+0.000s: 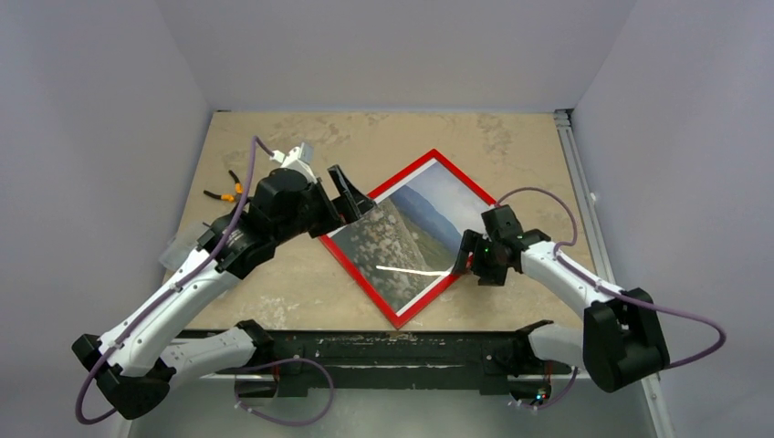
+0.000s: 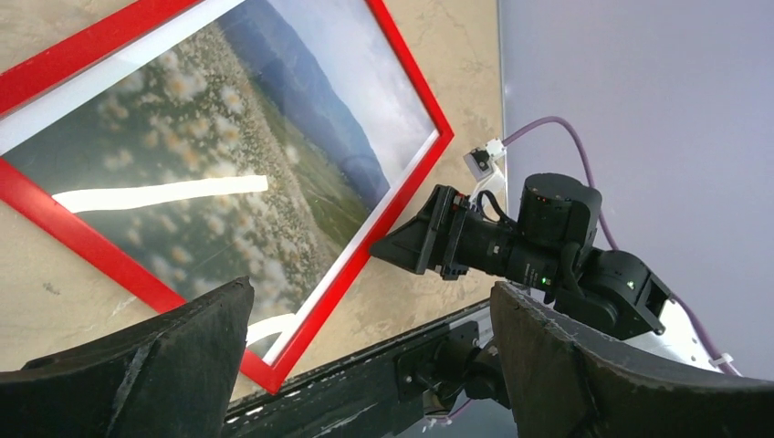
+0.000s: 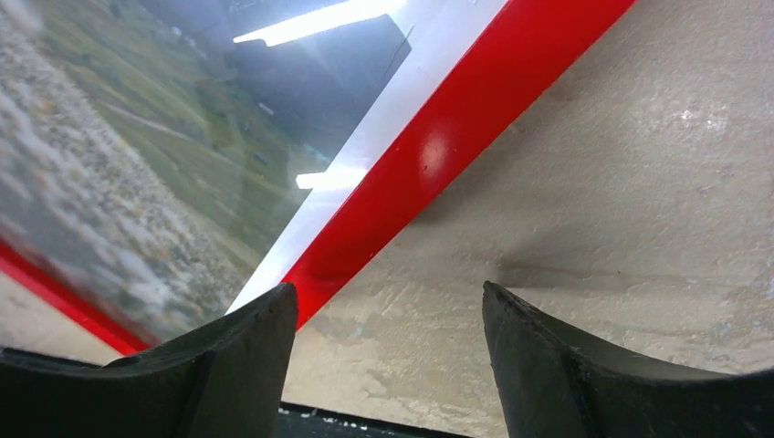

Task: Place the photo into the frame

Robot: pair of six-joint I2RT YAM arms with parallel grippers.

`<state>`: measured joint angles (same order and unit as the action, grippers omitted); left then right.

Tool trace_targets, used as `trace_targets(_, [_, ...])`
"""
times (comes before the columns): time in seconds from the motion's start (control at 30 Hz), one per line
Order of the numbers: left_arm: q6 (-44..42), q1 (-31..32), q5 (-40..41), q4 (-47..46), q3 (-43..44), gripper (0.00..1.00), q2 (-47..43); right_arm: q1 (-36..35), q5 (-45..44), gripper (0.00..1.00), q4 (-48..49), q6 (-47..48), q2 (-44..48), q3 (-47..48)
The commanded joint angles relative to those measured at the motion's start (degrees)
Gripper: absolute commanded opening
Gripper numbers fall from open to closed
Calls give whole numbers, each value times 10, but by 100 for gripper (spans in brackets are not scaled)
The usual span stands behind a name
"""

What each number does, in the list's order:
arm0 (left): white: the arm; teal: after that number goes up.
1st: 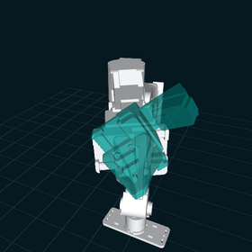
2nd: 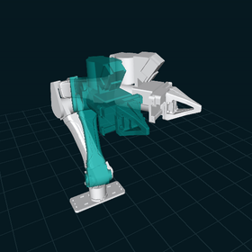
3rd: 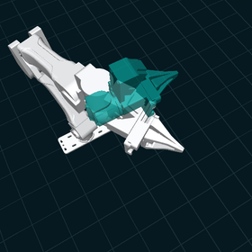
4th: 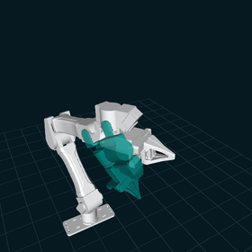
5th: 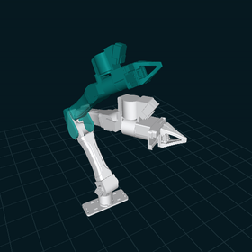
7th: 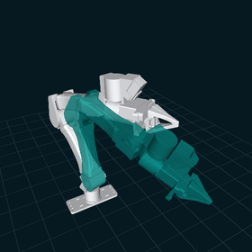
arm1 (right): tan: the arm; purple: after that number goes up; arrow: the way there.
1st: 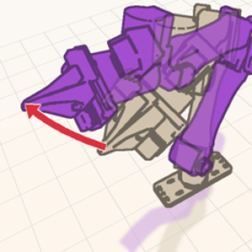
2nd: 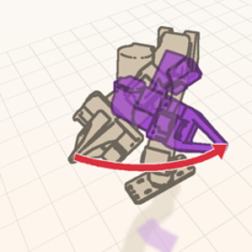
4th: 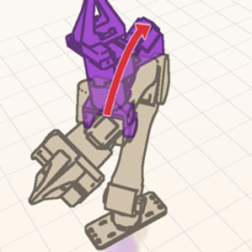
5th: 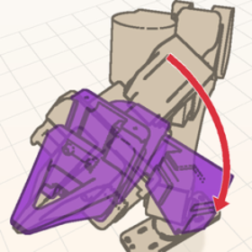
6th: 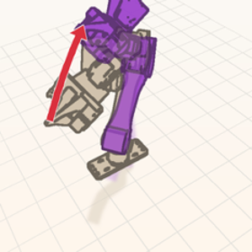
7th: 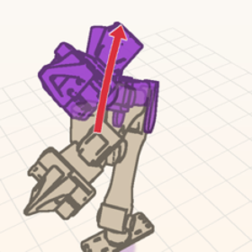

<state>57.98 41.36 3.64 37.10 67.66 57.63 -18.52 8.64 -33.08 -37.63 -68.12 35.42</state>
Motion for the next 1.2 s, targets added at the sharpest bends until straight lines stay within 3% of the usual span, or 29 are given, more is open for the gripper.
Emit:
trace_targets(0.0, [8,-2,-6,-12,-11,98,-10,-30,-73,70,21,-13,-44,34])
trace_targets(0.3, [2,-2,-10,-21,-20,98,-22,-36,-98,58,52,-9,-120,69])
trace_targets(0.33, [1,-2,-10,-21,-21,98,-22,-36,-101,53,49,-3,-127,76])
trace_targets(0.47, [-5,-3,-9,-19,-21,98,-25,-35,-117,19,43,21,-135,99])
trace_targets(0.63, [-17,-3,-5,-10,-18,98,-24,-36,-153,0,29,56,-157,145])
trace_targets(1.1, [-47,-33,21,53,-31,98,32,-13,-238,0,2,137,-341,384])
trace_targets(1.13, [-49,-39,21,54,-39,98,36,-12,-241,10,-4,142,-351,399])
trace_targets(1.17, [-49,-47,20,54,-47,98,39,-12,-238,29,-8,146,-355,410])
